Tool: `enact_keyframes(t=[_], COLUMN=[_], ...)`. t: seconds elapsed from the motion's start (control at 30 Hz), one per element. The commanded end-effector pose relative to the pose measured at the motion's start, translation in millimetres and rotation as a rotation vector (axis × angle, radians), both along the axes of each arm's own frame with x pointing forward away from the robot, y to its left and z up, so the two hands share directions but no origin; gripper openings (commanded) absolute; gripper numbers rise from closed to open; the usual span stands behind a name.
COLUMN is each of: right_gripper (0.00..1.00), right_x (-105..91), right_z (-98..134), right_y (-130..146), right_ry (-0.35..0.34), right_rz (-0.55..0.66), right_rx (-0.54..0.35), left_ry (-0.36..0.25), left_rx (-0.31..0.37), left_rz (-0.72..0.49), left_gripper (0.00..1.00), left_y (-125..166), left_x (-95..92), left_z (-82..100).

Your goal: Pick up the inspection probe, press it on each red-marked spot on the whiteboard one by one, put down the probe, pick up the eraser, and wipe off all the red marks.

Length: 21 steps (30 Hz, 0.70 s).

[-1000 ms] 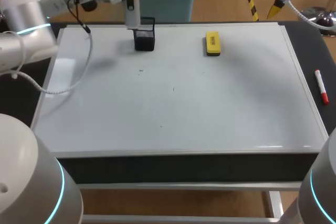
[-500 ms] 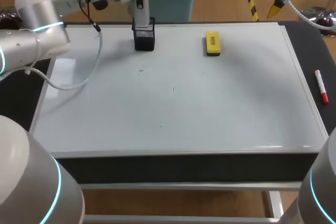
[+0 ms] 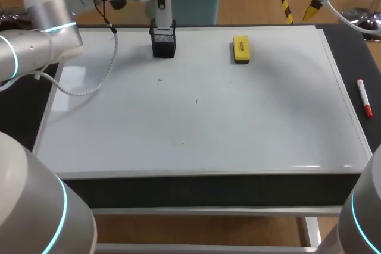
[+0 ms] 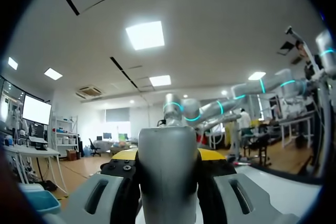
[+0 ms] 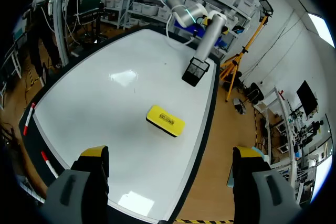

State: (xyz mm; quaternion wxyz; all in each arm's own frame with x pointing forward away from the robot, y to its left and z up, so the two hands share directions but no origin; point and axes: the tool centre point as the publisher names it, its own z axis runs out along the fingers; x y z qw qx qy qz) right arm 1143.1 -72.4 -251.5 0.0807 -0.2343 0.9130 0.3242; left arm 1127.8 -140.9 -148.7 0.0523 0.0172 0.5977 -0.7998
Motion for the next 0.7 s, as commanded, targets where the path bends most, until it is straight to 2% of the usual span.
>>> enact_keyframes(t=[0.03,0.7], right_gripper=[1.00,1.00], right_x=[-0.1,-0.1], right_z=[1,1], right_y=[-1,-1], right_ry=[0.000,0.000], right_rz=[0.002,0.002], right_rx=[-0.004,-0.004], left_ry=[-0.020,-0.036], left_rx=[0.002,0.007], left_rz=[-0.067,-0.096], left_gripper=[0.00,0.00], left_y=[0,-3], left_x=[7.5,12.4], left_z=[-6.0,-31.1])
